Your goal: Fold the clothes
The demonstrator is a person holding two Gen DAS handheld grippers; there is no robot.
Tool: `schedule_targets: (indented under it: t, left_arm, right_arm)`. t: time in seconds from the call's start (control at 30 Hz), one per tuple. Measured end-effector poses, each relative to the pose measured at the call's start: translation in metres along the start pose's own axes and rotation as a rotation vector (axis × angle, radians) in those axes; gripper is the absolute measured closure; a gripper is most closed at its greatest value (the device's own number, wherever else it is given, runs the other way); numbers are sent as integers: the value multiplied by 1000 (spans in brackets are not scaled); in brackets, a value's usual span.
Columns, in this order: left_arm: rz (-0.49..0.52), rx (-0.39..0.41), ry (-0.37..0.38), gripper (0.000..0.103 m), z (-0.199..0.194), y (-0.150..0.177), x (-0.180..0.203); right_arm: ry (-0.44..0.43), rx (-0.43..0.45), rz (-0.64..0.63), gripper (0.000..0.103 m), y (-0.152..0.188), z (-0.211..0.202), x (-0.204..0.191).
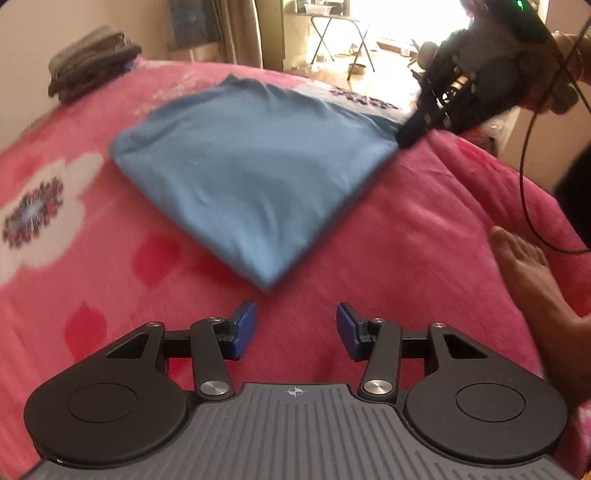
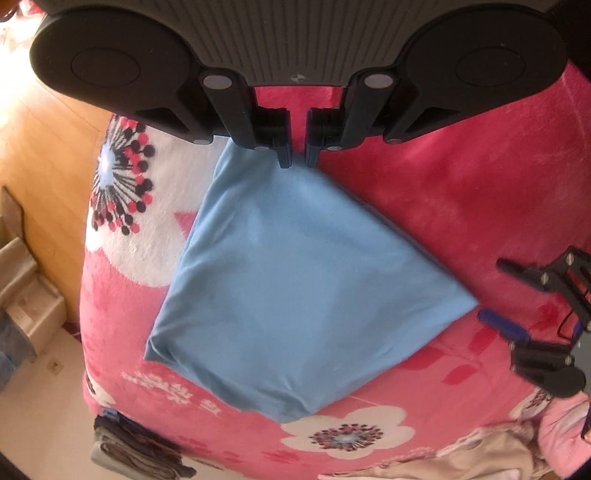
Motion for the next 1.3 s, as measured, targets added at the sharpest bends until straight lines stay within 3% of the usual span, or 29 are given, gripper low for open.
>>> schedule_targets:
  t: [0.13, 0.37, 0.57, 0.63, 0.67, 0.7, 0.77, 0.97, 1.3]
  left_arm:
    - [-66, 0, -1, 55, -10, 3, -7]
    - [-154, 52, -75, 50, -20, -18, -37]
    - [-199, 65, -94, 38, -23, -31, -45]
    - [-210, 66, -99, 34, -25, -33, -46]
    - [-213, 67, -102, 31, -25, -34, -47]
    - [-215, 69, -104, 30, -26, -35, -47]
    - [-221, 71, -109, 24, -28, -37, -47]
    - [-238, 82, -120, 8, -33, -44, -48]
    - [-312, 104, -110, 1, -40, -51, -50]
  right_arm:
    - [81, 119, 19, 96, -26, -21, 6]
    - [251, 347, 45, 96, -73, -57, 18]
    - [273, 493, 101, 95, -96, -81, 18]
    - [260, 530, 117, 87, -102, -86, 15]
    - [251, 553, 121, 72, -104, -90, 12]
    - [242, 576, 124, 67, -107, -93, 9]
    - [213, 615, 132, 67, -110, -99, 4]
    - [115, 591, 196, 67, -113, -96, -6]
    - [-13, 420, 323, 66, -93, -64, -30]
Point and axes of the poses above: each gripper's, at about its wrist camera, not at the fingertips, and z roughly the way its jaws point, x to its right, y to its underside, the point moved 8 cm from there along z, roughly the way its jaws point, and after that the axes turned 7 degrees about z, right-handed, at the moved point
